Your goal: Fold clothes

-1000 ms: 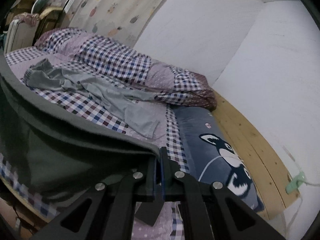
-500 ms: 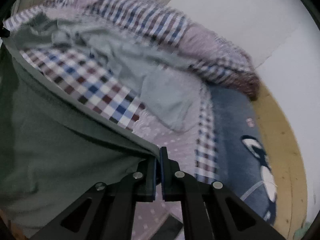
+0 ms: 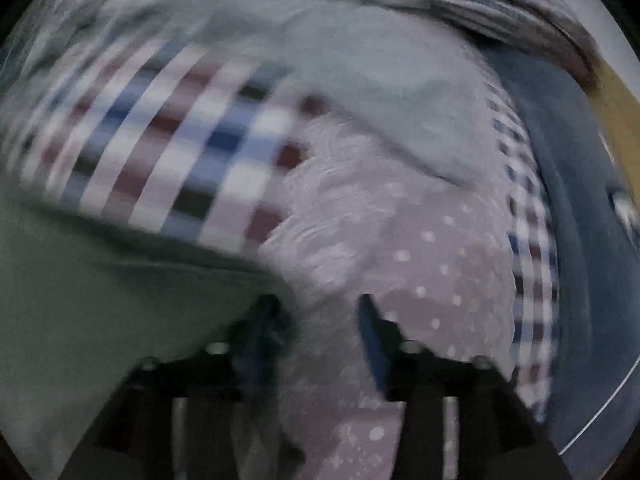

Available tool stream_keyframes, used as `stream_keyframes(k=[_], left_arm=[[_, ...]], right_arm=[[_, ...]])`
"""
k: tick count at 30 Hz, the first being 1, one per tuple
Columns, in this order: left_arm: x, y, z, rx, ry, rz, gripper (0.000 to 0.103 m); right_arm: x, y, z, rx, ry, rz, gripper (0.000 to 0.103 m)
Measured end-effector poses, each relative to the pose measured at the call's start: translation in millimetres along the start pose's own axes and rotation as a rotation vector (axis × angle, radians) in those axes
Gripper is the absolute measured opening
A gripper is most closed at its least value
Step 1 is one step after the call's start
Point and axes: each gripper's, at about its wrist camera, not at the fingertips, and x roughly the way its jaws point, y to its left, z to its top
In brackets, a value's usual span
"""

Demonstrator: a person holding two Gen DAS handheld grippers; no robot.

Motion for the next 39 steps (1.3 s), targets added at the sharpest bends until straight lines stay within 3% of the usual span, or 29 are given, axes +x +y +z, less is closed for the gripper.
stream_keyframes(k=[1, 2, 3, 5, 8, 13, 16, 21, 25, 31, 36, 39], left_arm=[[-7, 0, -2, 0.015, -0.029, -0.029, 0.012], [-14, 0, -5, 0.03, -0.069, -0.047, 0.023], [-23, 0, -8, 0.045, -0.115, -0.056, 0.049], [-40, -1, -14, 0.075, -0.209, -0.075, 0.077], [-62, 0, -24, 0.125, -0.27, -0.092, 0.078], [-85, 7, -68, 0.249, -0.3, -0.046, 0.078], [-87, 12, -110, 0.309, -0.291, -0.05, 0.078], [-77, 13, -184, 0.389, -0.302, -0.015, 0.078], [-72, 10, -218, 0.485, -0.303, 0.035, 0.078], [-58, 18, -224, 0.531, -0.256, 0.06, 0.078], [-61, 24, -228, 0.552, -0.248, 0.068, 0.078], [-69, 30, -226, 0.528, -0.262, 0.066, 0.078]], right_arm=[[-3, -16, -1, 0.103, -0.025, 0.008, 0.059], [-4, -27, -3, 0.175, -0.038, 0.011, 0.061], [-6, -35, -6, 0.225, -0.045, 0.007, 0.061], [-11, -40, -13, 0.255, -0.056, -0.015, 0.061], [-24, -40, -29, 0.253, -0.091, 0.025, 0.062], [-42, -17, -53, 0.165, -0.104, 0.142, 0.062], [-51, 18, -57, 0.097, -0.099, 0.217, 0.062], [-63, 104, -55, 0.047, -0.121, 0.455, 0.06], [-44, 162, -45, -0.057, -0.096, 0.428, 0.04], [-25, 197, -5, -0.074, -0.106, 0.353, 0.038], [-17, 182, 60, 0.082, -0.155, 0.308, 0.038], [-29, 165, 70, 0.192, -0.191, 0.311, 0.039]])
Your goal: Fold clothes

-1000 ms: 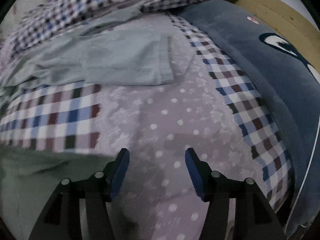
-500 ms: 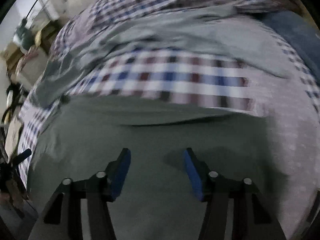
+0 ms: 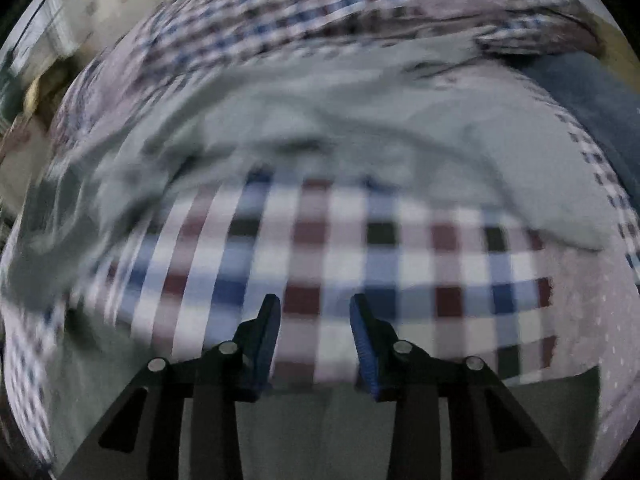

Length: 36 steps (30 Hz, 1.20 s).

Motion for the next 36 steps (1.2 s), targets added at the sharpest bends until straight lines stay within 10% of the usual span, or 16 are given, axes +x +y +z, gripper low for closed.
stream_keyframes(k=[13, 22, 28, 36], left_arm=[[-25, 13, -11, -0.043, -0.018, -0.008, 0.078], [-38, 31, -23, -0.092, 0.012, 0.015, 0.078], [-45, 47, -24, -0.148, 0.008, 0.012, 0.078], [-60, 62, -38, -0.274, -0.015, -0.095, 0.077]], right_arm=[[-24, 98, -88, -0.267, 0.138, 0.208, 0.046], [45, 150, -34, -0.298, 0.128, 0.097, 0.046], [31, 130, 2, -0.1, 0.018, 0.093, 0.047], [-76, 70, -71, -0.096, -0.017, 0.197, 0.054]])
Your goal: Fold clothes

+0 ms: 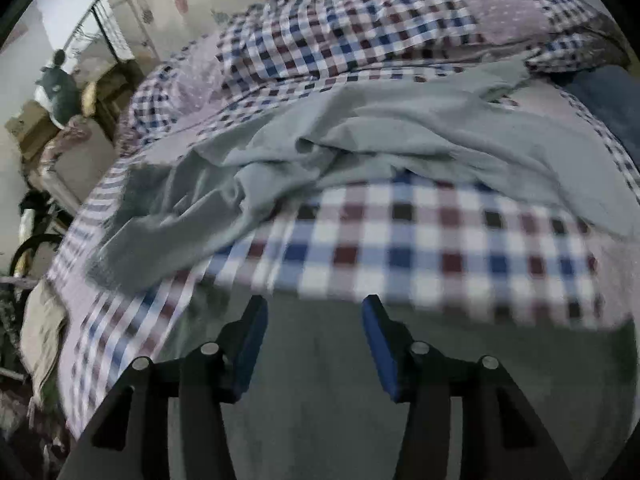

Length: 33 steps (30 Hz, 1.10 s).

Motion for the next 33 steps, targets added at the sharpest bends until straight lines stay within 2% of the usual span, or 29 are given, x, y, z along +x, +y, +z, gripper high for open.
stream_keyframes(k=[5, 8, 11, 13, 14, 16, 18, 22, 24, 25, 27, 29, 30, 33], left_arm=[[-5, 3, -13, -0.056, 0.009, -0.065, 0.075], [-4, -4, -23, -0.041, 0.022, -0.077, 0.075], [-1, -10, -31, -0.019, 0.034, -0.083, 0.073], [4, -11, -34, -0.022, 0.046, -0.08, 0.07], [7, -12, -34, -0.025, 0.053, -0.077, 0.065], [10, -13, -34, -0.038, 0.056, -0.084, 0.063], [13, -14, -35, -0.06, 0.061, -0.098, 0.063], [24, -17, -33, -0.082, 0.081, -0.112, 0.054], [30, -17, -32, -0.099, 0.092, -0.103, 0.03], [32, -14, -32, -0.112, 0.097, -0.095, 0.024], [36, -10, -31, -0.143, 0.104, -0.103, 0.016], [37, -10, -31, -0.147, 0.103, -0.111, 0.012], [37, -11, -30, -0.145, 0.1, -0.11, 0.011], [32, -12, -30, -0.145, 0.066, -0.114, 0.009]], right_arm=[[-104, -57, -73, 0.092, -0.078, -0.039, 0.059], [-166, -105, -122, 0.224, -0.155, -0.1, 0.062], [-207, -148, -173, 0.355, -0.183, -0.16, 0.063], [-216, -169, -206, 0.43, -0.167, -0.157, 0.063], [-217, -174, -217, 0.445, -0.157, -0.148, 0.064], [-215, -179, -236, 0.461, -0.137, -0.129, 0.064], [-209, -183, -250, 0.479, -0.13, -0.101, 0.063], [-197, -193, -267, 0.498, -0.133, -0.054, 0.063], [-190, -195, -271, 0.497, -0.123, -0.035, 0.062], [-186, -195, -271, 0.494, -0.117, -0.023, 0.06], [-179, -194, -270, 0.486, -0.106, 0.006, 0.048], [-172, -193, -270, 0.475, -0.088, 0.008, 0.03], [-170, -193, -269, 0.464, -0.087, 0.006, 0.011], [-181, -187, -270, 0.423, -0.123, -0.02, 0.007]])
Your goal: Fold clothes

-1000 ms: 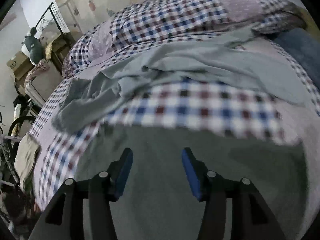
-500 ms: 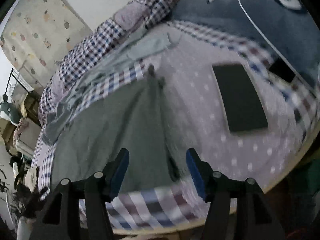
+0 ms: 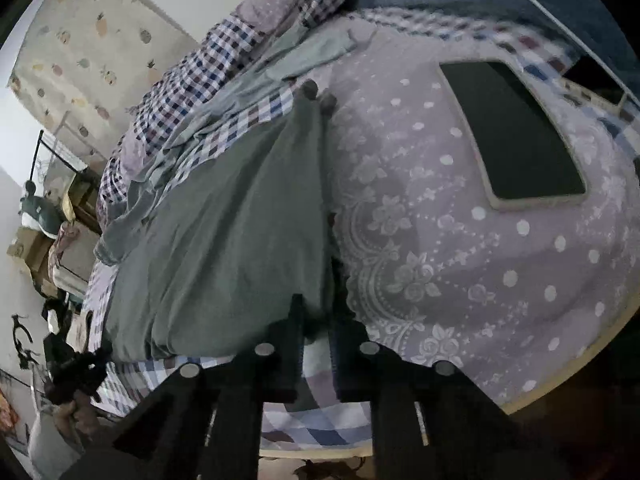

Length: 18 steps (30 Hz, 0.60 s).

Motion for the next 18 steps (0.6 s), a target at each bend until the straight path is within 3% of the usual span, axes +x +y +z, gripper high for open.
stream_keyframes(k=[2, 5, 8, 14, 16, 18], left_arm=[[-11, -1, 1, -0.003, -0.05, -0.031, 0.008], [-20, -3, 1, -0.004, -0.092, -0.046, 0.007], [-6, 5, 0, -0.037, -0.045, 0.015, 0.007], [-3, 15, 1, -0.093, -0.02, 0.003, 0.012], [-5, 22, 0, -0.125, -0.017, -0.016, 0.014], [-6, 22, -2, -0.134, -0.01, -0.036, 0.027]], right_arm=[[-9, 2, -1, -0.026, -0.026, -0.02, 0.005], [-6, -2, -4, -0.035, 0.012, -0.09, 0.004], [-2, -7, -7, -0.046, 0.047, -0.165, 0.004], [-12, -15, -12, -0.032, 0.032, -0.439, 0.002], [-24, -12, -11, -0.029, -0.03, -0.413, 0.004], [-30, 7, -12, -0.099, -0.088, -0.403, 0.005]])
